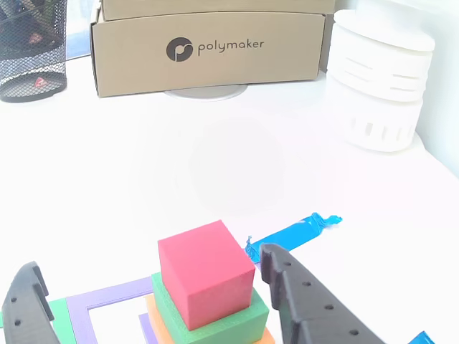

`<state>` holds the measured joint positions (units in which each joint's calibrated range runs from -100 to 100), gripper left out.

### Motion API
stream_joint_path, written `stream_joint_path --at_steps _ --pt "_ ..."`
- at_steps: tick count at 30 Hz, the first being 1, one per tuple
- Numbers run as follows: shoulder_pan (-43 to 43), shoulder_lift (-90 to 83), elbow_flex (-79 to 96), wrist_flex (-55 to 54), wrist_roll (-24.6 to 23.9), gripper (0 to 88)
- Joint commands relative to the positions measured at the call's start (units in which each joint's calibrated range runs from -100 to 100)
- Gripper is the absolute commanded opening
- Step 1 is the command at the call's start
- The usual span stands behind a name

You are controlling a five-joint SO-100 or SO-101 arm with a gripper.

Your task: Tower of hanoi

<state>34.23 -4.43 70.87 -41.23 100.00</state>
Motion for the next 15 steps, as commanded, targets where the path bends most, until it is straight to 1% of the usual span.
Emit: stream_joint_path --at_steps 1,5,10,15 --pt "-0.29 0.35 -3.05 -1.76 0.0 34.0" --pt "-0.39 0.92 -3.6 -1.76 0.0 32.9" --pt "-0.77 1.08 -3.69 -1.76 0.0 27.7" --pt "-0.96 1.24 -3.14 -1.68 0.0 24.4"
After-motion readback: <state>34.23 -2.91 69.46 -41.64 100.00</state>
